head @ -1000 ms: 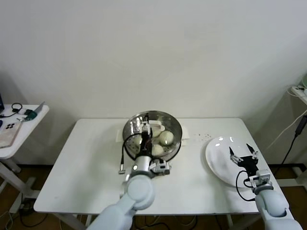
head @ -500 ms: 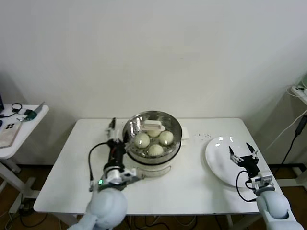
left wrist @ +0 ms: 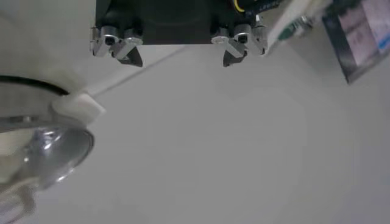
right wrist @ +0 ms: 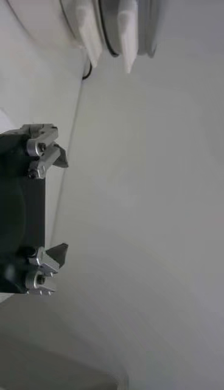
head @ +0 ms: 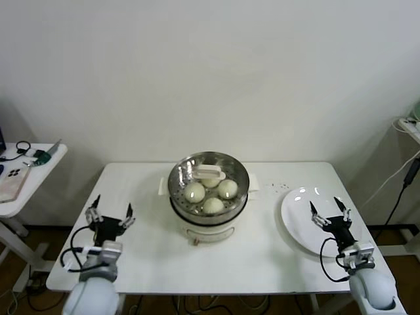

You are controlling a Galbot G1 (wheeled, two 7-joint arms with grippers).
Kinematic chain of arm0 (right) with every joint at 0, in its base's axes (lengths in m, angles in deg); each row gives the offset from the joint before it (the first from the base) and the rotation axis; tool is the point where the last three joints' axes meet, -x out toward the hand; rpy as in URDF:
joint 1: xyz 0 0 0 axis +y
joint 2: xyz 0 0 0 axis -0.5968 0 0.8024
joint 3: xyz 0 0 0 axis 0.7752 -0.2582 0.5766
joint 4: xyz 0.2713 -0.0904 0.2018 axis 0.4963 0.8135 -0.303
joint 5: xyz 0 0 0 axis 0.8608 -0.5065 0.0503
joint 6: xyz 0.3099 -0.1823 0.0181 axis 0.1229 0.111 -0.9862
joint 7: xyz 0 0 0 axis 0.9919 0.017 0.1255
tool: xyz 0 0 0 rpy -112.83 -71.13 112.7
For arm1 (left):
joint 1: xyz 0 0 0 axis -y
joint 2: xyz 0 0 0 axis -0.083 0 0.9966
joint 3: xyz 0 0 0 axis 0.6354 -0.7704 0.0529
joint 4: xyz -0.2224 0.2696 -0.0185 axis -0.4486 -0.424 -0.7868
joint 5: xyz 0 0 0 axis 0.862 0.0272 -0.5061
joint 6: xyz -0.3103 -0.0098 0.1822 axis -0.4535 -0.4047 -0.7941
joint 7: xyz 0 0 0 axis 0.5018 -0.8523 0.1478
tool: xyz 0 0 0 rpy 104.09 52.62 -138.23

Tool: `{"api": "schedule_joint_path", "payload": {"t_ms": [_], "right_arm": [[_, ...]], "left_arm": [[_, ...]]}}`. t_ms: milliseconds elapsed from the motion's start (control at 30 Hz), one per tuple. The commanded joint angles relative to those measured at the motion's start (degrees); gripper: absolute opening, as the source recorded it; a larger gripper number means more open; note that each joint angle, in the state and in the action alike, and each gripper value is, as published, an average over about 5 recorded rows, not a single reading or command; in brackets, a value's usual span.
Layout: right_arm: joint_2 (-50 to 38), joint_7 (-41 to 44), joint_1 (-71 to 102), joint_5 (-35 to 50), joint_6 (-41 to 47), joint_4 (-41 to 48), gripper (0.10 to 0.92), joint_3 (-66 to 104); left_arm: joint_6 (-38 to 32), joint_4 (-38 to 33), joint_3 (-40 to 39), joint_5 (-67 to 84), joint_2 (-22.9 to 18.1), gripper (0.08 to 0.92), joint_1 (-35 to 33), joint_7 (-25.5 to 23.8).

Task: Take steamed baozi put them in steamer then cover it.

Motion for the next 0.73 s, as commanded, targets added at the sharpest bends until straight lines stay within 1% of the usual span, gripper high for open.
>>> {"api": "schedule_joint_path", "payload": {"t_ms": [33,167,367,733], "right_arm": [[1.2,0.8,4.0,1.0,-1.2,-3.1,0.823,0.5],[1.8,1.1,5.3,1.2,-1.7,-3.2,0.823,0.8],[2.1,1.5,5.9,1.3,-2.3,-3.2,0.823,0.8],[2.2,1.9,5.8,1.4,-2.6,-3.2,0.823,1.0]], "left_arm": [[-29.4,6.9,12.3,19.8,-6.4,0.823,-7.6,-4.0],[-31.7,9.4,12.0,19.9,-7.6,0.823,-7.9,-5.3],[-33.5,11.8,10.7,18.9,-7.3,0.823,-7.9,-6.8],[-34.6,13.0,9.0,17.5,-7.2,0.823,-7.6,-7.8]]}}
